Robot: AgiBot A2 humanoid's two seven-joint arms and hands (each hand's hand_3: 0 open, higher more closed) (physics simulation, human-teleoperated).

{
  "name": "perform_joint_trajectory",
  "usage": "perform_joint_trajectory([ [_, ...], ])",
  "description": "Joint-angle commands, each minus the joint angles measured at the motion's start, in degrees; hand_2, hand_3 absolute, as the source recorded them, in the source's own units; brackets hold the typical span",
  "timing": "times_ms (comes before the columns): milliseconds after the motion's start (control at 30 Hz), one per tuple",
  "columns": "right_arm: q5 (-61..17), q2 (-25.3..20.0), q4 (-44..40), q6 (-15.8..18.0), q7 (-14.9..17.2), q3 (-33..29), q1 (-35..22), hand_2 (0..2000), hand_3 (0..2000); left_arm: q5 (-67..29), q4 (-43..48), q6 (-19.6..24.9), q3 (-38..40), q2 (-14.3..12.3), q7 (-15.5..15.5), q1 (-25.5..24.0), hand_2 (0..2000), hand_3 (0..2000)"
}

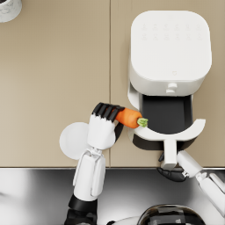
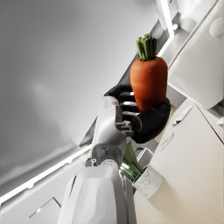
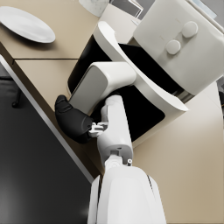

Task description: Pick up the carrot and place it into the air fryer

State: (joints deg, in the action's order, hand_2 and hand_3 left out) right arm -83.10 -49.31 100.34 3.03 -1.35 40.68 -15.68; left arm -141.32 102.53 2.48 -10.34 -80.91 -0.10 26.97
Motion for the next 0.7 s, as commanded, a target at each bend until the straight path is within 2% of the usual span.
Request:
perform_joint_trajectory([
  [33, 0.0, -10.7, 6.9, -0.7, 0.0, 2.8, 3.8, 2000, 2000, 0.0, -5.7, 0.0, -5.8, -6.2, 0.0, 8.0, 2000, 2000],
  [67, 0.0, -10.0, 7.8, -1.2, 0.0, 3.3, 4.1, 2000, 2000, 0.0, -7.4, -0.1, -6.4, -7.2, 0.0, 9.3, 2000, 2000],
  [100, 0.0, -6.2, 8.7, -1.4, 0.1, 9.4, -0.4, 2000, 2000, 0.0, -9.2, 0.0, -6.8, -8.2, -0.1, 10.6, 2000, 2000],
  [133, 0.1, -5.8, 9.1, -1.8, 0.0, 9.5, -0.7, 2000, 2000, 0.0, -10.8, 0.0, -28.2, 9.1, -0.1, 21.5, 2000, 2000],
  [167, 0.1, -9.6, 9.1, -2.4, 0.0, 3.4, 4.2, 2000, 2000, 0.1, -12.2, -0.4, -14.8, -4.9, -0.1, 14.3, 2000, 2000],
  [200, 0.1, -6.0, 8.8, -2.1, 0.1, 9.4, -0.7, 2000, 2000, 0.0, -13.5, -0.2, -16.5, -5.0, -0.1, 15.1, 2000, 2000],
  [233, 0.1, -9.6, 9.3, -2.2, 0.0, 3.7, 4.1, 2000, 2000, 0.0, -14.9, 0.0, -18.0, -5.5, 0.0, 15.6, 2000, 2000],
  [267, 0.1, -5.8, 9.9, -1.9, 0.2, 9.4, -0.2, 2000, 2000, 0.0, -16.6, 0.0, -19.0, -6.0, -0.1, 16.0, 2000, 2000],
  [300, 0.1, -9.3, 9.7, -1.9, 0.1, 4.0, 4.3, 2000, 2000, 0.0, -17.9, 0.1, -20.0, -6.6, -0.1, 16.5, 2000, 2000],
  [333, 0.1, -9.0, 7.7, -1.8, 0.3, 5.7, 4.4, 2000, 2000, 0.0, -18.8, 0.3, -20.8, -7.0, 0.0, 16.9, 2000, 2000],
  [367, 0.1, 5.2, 5.6, -1.7, 0.3, 3.2, 2.9, 2000, 2000, 0.0, -19.5, 0.4, -21.3, -7.1, -0.1, 16.7, 639, 1673],
  [400, 0.1, -9.0, 7.6, -1.5, 0.2, 5.4, 4.4, 2000, 2000, 0.0, -19.7, -0.2, -21.6, -6.8, 0.0, 16.2, 0, 1347],
  [433, 0.1, -6.2, 8.0, -1.5, 0.1, 9.4, 1.0, 2000, 2000, 0.0, -19.1, -0.5, -21.9, -6.2, 0.0, 15.1, 0, 1020],
  [467, 0.1, -8.8, 8.0, -1.8, 0.0, 4.0, 4.8, 2000, 2000, 0.0, -17.6, -0.5, -21.6, -5.0, 0.1, 13.3, 0, 693],
  [500, 0.1, -5.1, 7.9, -1.8, 0.1, 9.4, 0.0, 2000, 2000, 0.0, -14.7, -0.7, -21.1, -3.2, 0.1, 10.7, 0, 367],
  [533, 0.1, -4.3, 7.8, -1.8, 0.0, 9.4, -0.3, 2000, 2000, 0.0, -10.7, -1.1, -20.0, -0.8, 0.1, 7.2, 0, 40],
  [567, 0.1, -3.7, 8.1, -2.0, -0.1, 9.4, -0.7, 2000, 2000, 0.0, -7.2, -1.5, -18.2, 1.5, 0.1, 3.7, 0, 0],
  [600, 0.1, -8.6, 7.8, -2.3, -0.1, 1.0, 5.4, 2000, 2000, -0.1, -3.9, -1.8, -16.9, 4.9, 0.1, 1.0, 0, 0],
  [633, 0.1, -4.1, 7.5, -1.9, 0.1, 8.4, -0.7, 2000, 2000, -0.1, -1.5, -2.0, -15.0, 6.3, 0.1, -1.3, 0, 0],
  [700, 0.1, -3.7, 6.9, -1.8, 0.1, 8.5, -2.3, 2000, 2000, -0.1, 3.8, -4.5, -9.1, 9.9, -0.2, -6.9, 0, 0],
])
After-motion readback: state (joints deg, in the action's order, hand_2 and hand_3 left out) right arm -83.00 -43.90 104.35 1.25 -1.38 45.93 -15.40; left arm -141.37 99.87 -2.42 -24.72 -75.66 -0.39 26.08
